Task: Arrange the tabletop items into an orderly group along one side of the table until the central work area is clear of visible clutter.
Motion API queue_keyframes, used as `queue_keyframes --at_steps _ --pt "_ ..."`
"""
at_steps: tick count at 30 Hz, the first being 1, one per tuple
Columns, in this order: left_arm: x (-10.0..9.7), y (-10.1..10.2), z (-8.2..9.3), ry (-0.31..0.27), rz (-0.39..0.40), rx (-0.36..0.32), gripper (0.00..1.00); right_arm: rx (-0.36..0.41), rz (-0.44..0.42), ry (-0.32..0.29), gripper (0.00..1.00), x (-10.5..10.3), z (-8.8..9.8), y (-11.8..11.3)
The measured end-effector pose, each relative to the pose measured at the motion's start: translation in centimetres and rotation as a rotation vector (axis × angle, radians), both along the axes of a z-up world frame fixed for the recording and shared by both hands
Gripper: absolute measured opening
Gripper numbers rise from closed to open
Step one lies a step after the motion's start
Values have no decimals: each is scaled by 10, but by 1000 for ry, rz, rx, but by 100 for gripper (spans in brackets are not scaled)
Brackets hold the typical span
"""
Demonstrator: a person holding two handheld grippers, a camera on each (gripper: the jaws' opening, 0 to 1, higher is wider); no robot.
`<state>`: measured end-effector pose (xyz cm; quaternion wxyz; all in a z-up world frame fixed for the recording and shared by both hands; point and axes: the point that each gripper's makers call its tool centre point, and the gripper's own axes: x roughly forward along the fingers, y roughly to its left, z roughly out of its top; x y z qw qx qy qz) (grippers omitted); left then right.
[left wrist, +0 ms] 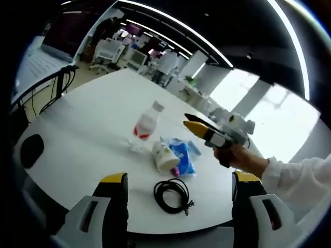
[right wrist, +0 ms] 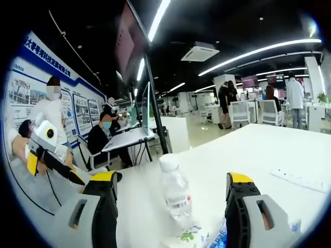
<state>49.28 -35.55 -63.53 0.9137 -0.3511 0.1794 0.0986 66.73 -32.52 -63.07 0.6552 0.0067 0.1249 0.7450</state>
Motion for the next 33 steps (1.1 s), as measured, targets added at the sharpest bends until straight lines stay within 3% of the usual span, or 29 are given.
queue_keyframes --at_steps 7,15,20,33 --pt "2 -7 -3 9 -32 -2 81 -9 -75 55 88 -7 -4 -36" --pt "0 -16 -10 43 -77 0 82 -42 -151 81 90 -16 -9 -65" --pt "1 -18 -9 36 -83 -3 81 -69 -191 89 89 -21 -11 -86" --pt "2 -33 -11 38 -138 -45 79 -102 -275 109 86 -1 -20 -112"
